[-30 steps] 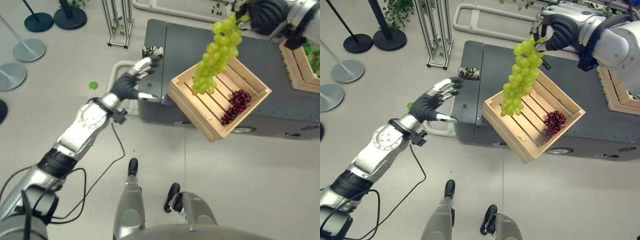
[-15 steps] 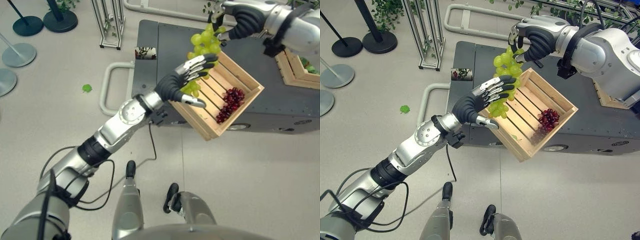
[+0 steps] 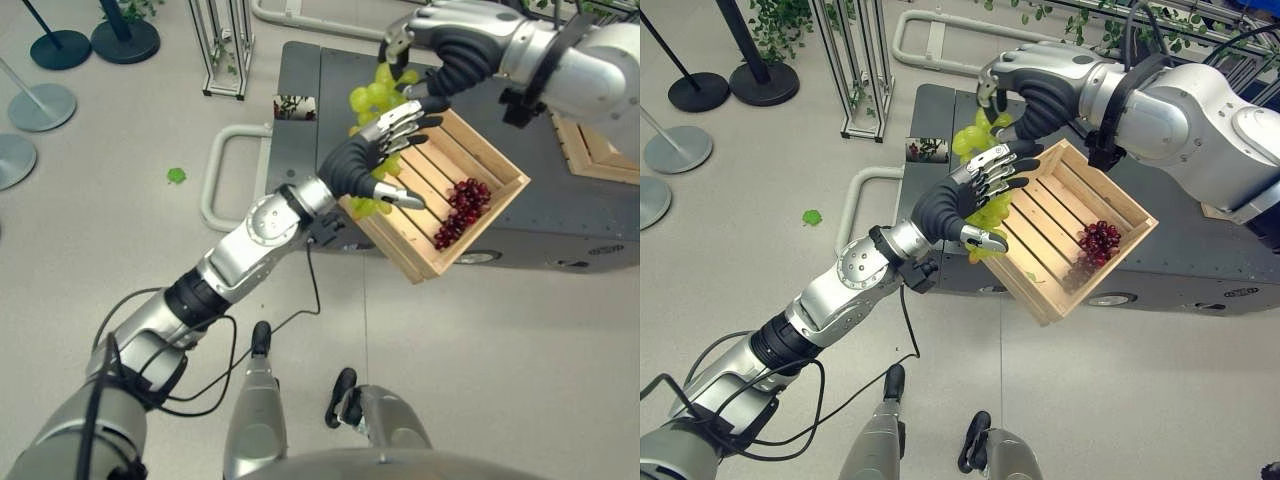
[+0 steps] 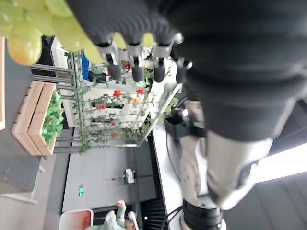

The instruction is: Pick up the fruits from the basket on one side to the basket on the other side

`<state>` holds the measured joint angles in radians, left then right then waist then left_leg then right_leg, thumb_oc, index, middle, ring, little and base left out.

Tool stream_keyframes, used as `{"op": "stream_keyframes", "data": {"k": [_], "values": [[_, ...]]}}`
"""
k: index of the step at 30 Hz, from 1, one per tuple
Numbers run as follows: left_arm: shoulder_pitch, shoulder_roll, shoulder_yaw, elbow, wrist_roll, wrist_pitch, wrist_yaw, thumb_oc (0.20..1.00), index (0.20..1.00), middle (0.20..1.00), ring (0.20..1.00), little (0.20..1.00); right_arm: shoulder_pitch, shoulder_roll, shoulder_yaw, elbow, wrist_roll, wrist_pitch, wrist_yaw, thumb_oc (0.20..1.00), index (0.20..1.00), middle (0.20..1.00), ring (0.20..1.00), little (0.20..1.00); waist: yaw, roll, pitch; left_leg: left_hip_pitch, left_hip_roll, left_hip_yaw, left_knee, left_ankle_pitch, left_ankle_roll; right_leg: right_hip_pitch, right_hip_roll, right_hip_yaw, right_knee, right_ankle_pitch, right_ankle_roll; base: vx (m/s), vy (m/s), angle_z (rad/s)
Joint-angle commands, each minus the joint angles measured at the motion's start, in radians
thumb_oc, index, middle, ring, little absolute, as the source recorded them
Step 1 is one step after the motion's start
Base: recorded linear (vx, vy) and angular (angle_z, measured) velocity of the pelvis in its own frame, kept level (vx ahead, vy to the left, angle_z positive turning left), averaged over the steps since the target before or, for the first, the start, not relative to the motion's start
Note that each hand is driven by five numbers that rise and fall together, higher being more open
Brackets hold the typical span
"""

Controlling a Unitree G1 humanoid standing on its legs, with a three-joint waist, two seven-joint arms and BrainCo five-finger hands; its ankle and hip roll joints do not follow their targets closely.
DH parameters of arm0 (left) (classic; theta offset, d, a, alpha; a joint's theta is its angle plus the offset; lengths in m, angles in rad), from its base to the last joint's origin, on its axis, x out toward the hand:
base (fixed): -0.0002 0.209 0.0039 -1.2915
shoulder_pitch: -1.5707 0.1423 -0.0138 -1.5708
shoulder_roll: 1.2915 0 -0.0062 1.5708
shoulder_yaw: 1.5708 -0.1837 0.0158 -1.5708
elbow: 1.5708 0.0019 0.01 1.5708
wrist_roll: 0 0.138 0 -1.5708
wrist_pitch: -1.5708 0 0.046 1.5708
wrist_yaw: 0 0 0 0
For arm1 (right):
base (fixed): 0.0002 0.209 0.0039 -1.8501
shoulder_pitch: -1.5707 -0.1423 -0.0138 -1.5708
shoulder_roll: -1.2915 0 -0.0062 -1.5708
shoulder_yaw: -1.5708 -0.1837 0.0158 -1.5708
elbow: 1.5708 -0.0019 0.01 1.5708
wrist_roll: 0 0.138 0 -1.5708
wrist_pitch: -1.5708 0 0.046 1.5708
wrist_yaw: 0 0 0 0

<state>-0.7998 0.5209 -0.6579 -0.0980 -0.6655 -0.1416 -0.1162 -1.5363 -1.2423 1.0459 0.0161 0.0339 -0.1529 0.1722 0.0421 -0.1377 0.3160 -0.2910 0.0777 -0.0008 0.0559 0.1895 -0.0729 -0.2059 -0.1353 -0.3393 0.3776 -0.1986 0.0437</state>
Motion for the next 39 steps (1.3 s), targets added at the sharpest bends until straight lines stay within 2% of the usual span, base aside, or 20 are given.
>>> {"op": "stream_keyframes", "data": {"k": [1, 8, 10, 11, 12, 15, 16, 22, 25, 28, 29, 30, 31, 33, 34, 35, 37, 39], "values": [[0.004, 0.015, 0.035, -0.062, -0.034, -0.033, -0.005, 1.000, 1.000, 1.000, 1.000, 1.000, -0.067, -0.013, -0.107, -0.021, 0.049, -0.021, -0.037, 0.200, 0.200, 0.200, 0.200, 0.200, -0.024, -0.051, -0.049, 0.025, -0.037, 0.023, 0.178, -0.236, 0.021, 0.031, -0.003, 0.006, -0.217, 0.166, 0.073, 0.00, 0.000, 0.00], [0.036, 0.132, 0.048, -0.183, -0.080, -0.038, -0.054, 1.000, 1.000, 1.000, 1.000, 1.000, -0.076, -0.034, -0.084, -0.002, 0.062, -0.024, -0.036, 0.200, 0.200, 0.200, 0.200, 0.200, -0.017, -0.050, -0.055, 0.026, -0.037, 0.019, 0.172, -0.233, 0.018, 0.034, -0.002, 0.004, -0.221, 0.168, 0.073, 0.00, 0.000, 0.00], [0.052, 0.201, 0.063, -0.236, -0.103, -0.045, -0.074, 1.000, 1.000, 1.000, 1.000, 1.000, -0.080, -0.050, -0.077, 0.011, 0.058, -0.025, -0.038, 0.200, 0.200, 0.200, 0.200, 0.200, -0.013, -0.047, -0.054, 0.030, -0.039, 0.020, 0.168, -0.232, 0.018, 0.036, -0.002, 0.004, -0.225, 0.171, 0.074, 0.00, 0.000, 0.00], [0.053, 0.203, 0.064, -0.238, -0.104, -0.045, -0.074, 1.000, 1.000, 1.000, 1.000, 1.000, -0.081, -0.049, -0.076, 0.011, 0.058, -0.025, -0.038, 0.200, 0.200, 0.200, 0.200, 0.200, -0.014, -0.047, -0.054, 0.030, -0.039, 0.020, 0.168, -0.232, 0.018, 0.036, -0.002, 0.004, -0.225, 0.172, 0.074, 0.00, 0.000, 0.00], [0.082, 0.248, 0.087, -0.267, -0.125, -0.050, -0.086, 1.000, 1.000, 1.000, 1.000, 1.000, -0.078, -0.068, -0.074, 0.018, 0.057, -0.026, -0.041, 0.200, 0.200, 0.200, 0.200, 0.200, -0.011, -0.046, -0.054, 0.030, -0.040, 0.020, 0.166, -0.230, 0.017, 0.038, -0.002, 0.003, -0.228, 0.173, 0.074, 0.00, 0.000, 0.00], [0.110, 0.298, 0.111, -0.297, -0.133, -0.051, -0.092, 1.000, 1.000, 1.000, 1.000, 1.000, -0.066, -0.081, -0.080, 0.025, 0.055, -0.027, -0.043, 0.200, 0.200, 0.200, 0.200, 0.200, -0.010, -0.047, -0.054, 0.031, -0.040, 0.019, 0.166, -0.230, 0.017, 0.040, -0.001, 0.003, -0.229, 0.173, 0.074, 0.00, 0.000, 0.00], [0.126, 0.347, 0.132, -0.329, -0.139, -0.058, -0.099, 1.000, 1.000, 1.000, 1.000, 1.000, -0.056, -0.096, -0.083, 0.037, 0.053, -0.028, -0.043, 0.200, 0.200, 0.200, 0.200, 0.200, -0.006, -0.046, -0.054, 0.032, -0.042, 0.017, 0.166, -0.229, 0.016, 0.042, -0.001, 0.000, -0.228, 0.172, 0.073, 0.00, 0.000, 0.00], [0.195, 0.442, 0.222, -0.377, -0.151, -0.075, -0.106, 1.000, 1.000, 1.000, 1.000, 1.000, -0.014, -0.138, -0.109, 0.042, 0.045, -0.032, -0.041, 0.200, 0.200, 0.200, 0.200, 0.200, 0.000, -0.047, -0.056, 0.032, -0.044, 0.014, 0.171, -0.232, 0.017, 0.045, -0.003, -0.004, -0.223, 0.171, 0.073, 0.00, 0.000, 0.00], [0.221, 0.456, 0.257, -0.372, -0.129, -0.082, -0.099, 1.000, 1.000, 1.000, 1.000, 1.000, -0.001, -0.143, -0.125, 0.039, 0.041, -0.033, -0.038, 0.200, 0.200, 0.200, 0.200, 0.200, 0.001, -0.049, -0.058, 0.033, -0.044, 0.014, 0.172, -0.233, 0.017, 0.046, -0.003, -0.004, -0.223, 0.170, 0.073, 0.00, 0.000, 0.00], [0.250, 0.474, 0.327, -0.336, -0.030, -0.112, -0.062, 1.000, 1.000, 1.000, 1.000, 1.000, 0.025, -0.158, -0.159, 0.029, 0.040, -0.034, -0.034, 0.200, 0.200, 0.200, 0.200, 0.200, 0.003, -0.050, -0.060, 0.036, -0.041, 0.012, 0.170, -0.234, 0.015, 0.048, -0.002, -0.003, -0.223, 0.167, 0.073, 0.00, 0.000, 0.00], [0.284, 0.457, 0.382, -0.308, 0.017, -0.128, -0.037, 1.000, 1.000, 1.000, 1.000, 1.000, 0.047, -0.165, -0.185, 0.019, 0.046, -0.037, -0.028, 0.200, 0.200, 0.200, 0.200, 0.200, 0.006, -0.050, -0.061, 0.039, -0.039, 0.014, 0.173, -0.241, 0.013, 0.051, 0.000, -0.003, -0.219, 0.161, 0.073, 0.00, 0.000, 0.00], [0.285, 0.458, 0.384, -0.309, 0.018, -0.127, -0.037, 1.000, 1.000, 1.000, 1.000, 1.000, 0.050, -0.165, -0.189, 0.018, 0.046, -0.037, -0.028, 0.200, 0.200, 0.200, 0.200, 0.200, 0.004, -0.052, -0.062, 0.037, -0.041, 0.013, 0.171, -0.236, 0.014, 0.049, -0.002, -0.004, -0.221, 0.165, 0.072, 0.00, 0.000, 0.00], [0.323, 0.429, 0.427, -0.281, 0.044, -0.132, -0.022, 1.000, 1.000, 1.000, 1.000, 1.000, 0.072, -0.170, -0.218, 0.007, 0.054, -0.039, -0.023, 0.200, 0.200, 0.200, 0.200, 0.200, 0.005, -0.053, -0.064, 0.037, -0.040, 0.014, 0.172, -0.237, 0.014, 0.050, -0.001, -0.003, -0.222, 0.164, 0.072, 0.00, 0.000, 0.00], [0.340, 0.413, 0.448, -0.266, 0.057, -0.135, -0.013, 1.000, 1.000, 1.000, 1.000, 1.000, 0.088, -0.169, -0.236, 0.006, 0.054, -0.039, -0.022, 0.200, 0.200, 0.200, 0.200, 0.200, 0.004, -0.056, -0.068, 0.035, -0.039, 0.014, 0.171, -0.236, 0.015, 0.048, -0.003, -0.003, -0.222, 0.164, 0.071, 0.00, 0.000, 0.00], [0.378, 0.372, 0.490, -0.236, 0.083, -0.139, 0.006, 1.000, 1.000, 1.000, 1.000, 1.000, 0.112, -0.170, -0.261, -0.007, 0.057, -0.040, -0.015, 0.200, 0.200, 0.200, 0.200, 0.200, 0.005, -0.057, -0.069, 0.036, -0.037, 0.015, 0.173, -0.239, 0.015, 0.047, -0.002, -0.002, -0.221, 0.162, 0.069, 0.00, 0.000, 0.00], [0.381, 0.373, 0.491, -0.238, 0.083, -0.138, 0.006, 1.000, 1.000, 1.000, 1.000, 1.000, 0.120, -0.169, -0.269, -0.010, 0.057, -0.039, -0.015, 0.200, 0.200, 0.200, 0.200, 0.200, 0.003, -0.059, -0.072, 0.035, -0.038, 0.014, 0.172, -0.237, 0.015, 0.046, -0.002, -0.003, -0.221, 0.163, 0.069, 0.00, 0.000, 0.00], [0.430, 0.310, 0.545, -0.196, 0.130, -0.141, 0.037, 1.000, 1.000, 1.000, 1.000, 1.000, 0.153, -0.170, -0.306, -0.021, 0.058, -0.042, -0.013, 0.200, 0.200, 0.200, 0.200, 0.200, 0.006, -0.061, -0.074, 0.037, -0.036, 0.015, 0.169, -0.240, 0.016, 0.050, -0.001, -0.003, -0.223, 0.162, 0.068, 0.00, 0.000, 0.00], [0.447, 0.303, 0.559, -0.191, 0.149, -0.137, 0.039, 1.000, 1.000, 1.000, 1.000, 1.000, 0.168, -0.169, -0.322, -0.028, 0.058, -0.041, -0.008, 0.200, 0.200, 0.200, 0.200, 0.200, 0.004, -0.064, -0.079, 0.037, -0.036, 0.015, 0.166, -0.238, 0.016, 0.049, 0.000, -0.003, -0.226, 0.162, 0.068, 0.00, 0.000, 0.00]]}}
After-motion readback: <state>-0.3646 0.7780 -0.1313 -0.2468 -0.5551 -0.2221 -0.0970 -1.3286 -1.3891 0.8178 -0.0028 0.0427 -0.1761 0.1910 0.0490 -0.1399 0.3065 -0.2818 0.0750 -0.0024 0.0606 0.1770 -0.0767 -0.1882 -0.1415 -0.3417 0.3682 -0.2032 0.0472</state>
